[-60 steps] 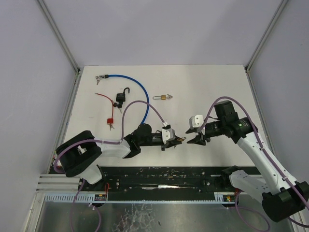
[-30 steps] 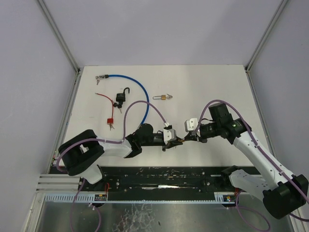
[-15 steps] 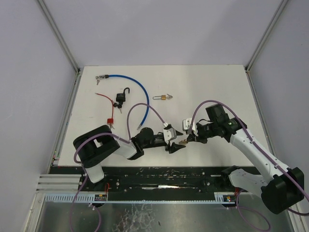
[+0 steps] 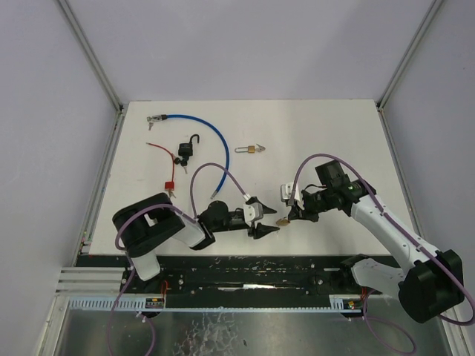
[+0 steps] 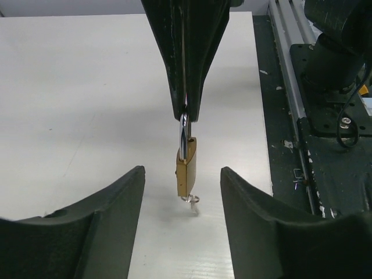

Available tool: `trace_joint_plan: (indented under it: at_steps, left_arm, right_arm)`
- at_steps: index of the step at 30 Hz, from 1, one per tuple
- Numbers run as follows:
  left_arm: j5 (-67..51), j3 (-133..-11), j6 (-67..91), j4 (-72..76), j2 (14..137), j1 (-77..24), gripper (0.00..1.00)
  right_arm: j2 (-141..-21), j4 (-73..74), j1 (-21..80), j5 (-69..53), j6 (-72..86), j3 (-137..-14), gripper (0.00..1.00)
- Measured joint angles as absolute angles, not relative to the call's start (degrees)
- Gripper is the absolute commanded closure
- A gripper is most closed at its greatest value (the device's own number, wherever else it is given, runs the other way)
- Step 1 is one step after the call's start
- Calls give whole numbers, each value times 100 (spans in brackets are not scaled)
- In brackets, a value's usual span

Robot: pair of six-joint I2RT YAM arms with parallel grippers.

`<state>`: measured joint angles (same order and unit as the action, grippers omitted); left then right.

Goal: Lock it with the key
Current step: Lock the lock.

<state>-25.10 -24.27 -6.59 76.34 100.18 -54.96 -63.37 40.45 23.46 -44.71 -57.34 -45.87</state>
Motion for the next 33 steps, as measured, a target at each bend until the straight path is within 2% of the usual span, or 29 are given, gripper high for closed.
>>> trace_joint_plan:
  at_steps: [8,11,21,24,27,33]
  left_arm:
    - [-2720,-2869,-569,7631,10462,-5496,60]
    - [-2797,-2958,-493,7631,10702,-5496,68]
    - [-3035,-3120,-316,7631,10960,-5498,75]
    - [-3089,-3175,-276,7636,11017,-5498,80]
    - [-3159,-3238,-215,7638,11131,-5498,81]
    - [-3242,-3245,-123,7686,11260,-5496,75]
  right_arm:
    - [-6375,4038,2346,-4515,-5865,-4512,100]
    - [-6379,4038,2346,-4515,-5876,-4501,100]
    - [-6477,3997,2346,-4515,-5876,-4471,100]
    - [-6525,3986,2346,-4515,-5878,-4456,100]
    - [-6532,3968,2346,-4515,-5885,-4405,100]
    - [-6532,3907,2346,-4515,-5953,-4285,100]
